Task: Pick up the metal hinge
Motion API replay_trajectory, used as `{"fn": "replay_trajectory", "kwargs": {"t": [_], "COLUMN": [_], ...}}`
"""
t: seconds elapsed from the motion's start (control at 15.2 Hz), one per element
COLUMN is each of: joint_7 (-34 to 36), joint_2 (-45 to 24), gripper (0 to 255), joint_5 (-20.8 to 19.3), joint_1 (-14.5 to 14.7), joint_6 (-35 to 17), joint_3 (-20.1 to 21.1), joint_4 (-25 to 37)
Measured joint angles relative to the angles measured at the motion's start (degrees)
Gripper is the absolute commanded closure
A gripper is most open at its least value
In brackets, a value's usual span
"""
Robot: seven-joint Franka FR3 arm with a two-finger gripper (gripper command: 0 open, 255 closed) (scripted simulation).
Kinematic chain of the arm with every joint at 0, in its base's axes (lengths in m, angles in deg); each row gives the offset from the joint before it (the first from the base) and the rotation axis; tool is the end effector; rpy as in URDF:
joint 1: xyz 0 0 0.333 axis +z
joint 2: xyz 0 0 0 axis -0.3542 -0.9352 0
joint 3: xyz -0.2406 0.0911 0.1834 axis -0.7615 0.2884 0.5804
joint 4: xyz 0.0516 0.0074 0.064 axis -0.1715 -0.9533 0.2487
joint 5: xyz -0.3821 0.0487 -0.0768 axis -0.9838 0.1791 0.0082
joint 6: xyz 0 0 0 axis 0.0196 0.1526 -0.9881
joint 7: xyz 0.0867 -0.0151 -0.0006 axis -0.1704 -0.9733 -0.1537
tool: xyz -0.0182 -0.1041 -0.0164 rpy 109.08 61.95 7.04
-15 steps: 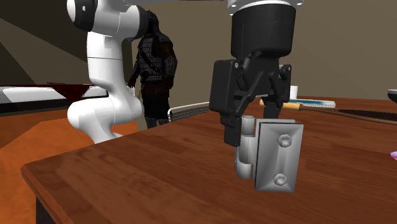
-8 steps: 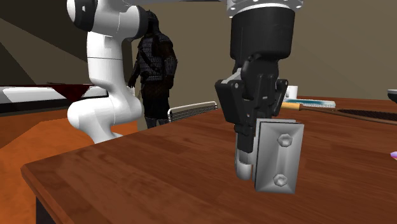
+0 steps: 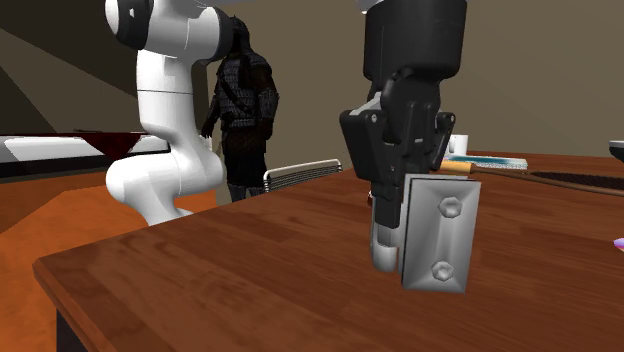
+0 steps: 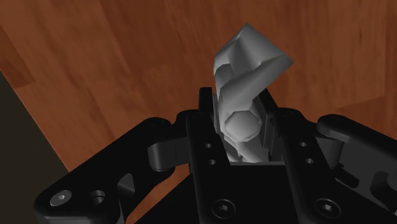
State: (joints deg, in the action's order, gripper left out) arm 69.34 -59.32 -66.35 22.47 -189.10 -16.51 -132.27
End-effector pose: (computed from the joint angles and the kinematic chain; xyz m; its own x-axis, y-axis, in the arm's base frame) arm 0.5863 0.0308 0.5417 0.9979 -0.0618 -0.0215 -0.0619 -0.9981 -0.0066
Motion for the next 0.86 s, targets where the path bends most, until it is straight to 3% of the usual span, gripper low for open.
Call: {"fn": "replay_trajectory", "kwargs": {"t": [0.86], "joint_7": [0.03], "joint_2": [-1.24], "gripper": [255], "joint_5": [-0.03], "joint_1": [-0.02], "joint_6": [9.93], "joint_3": [-0.02], "joint_4": [11.18]}}
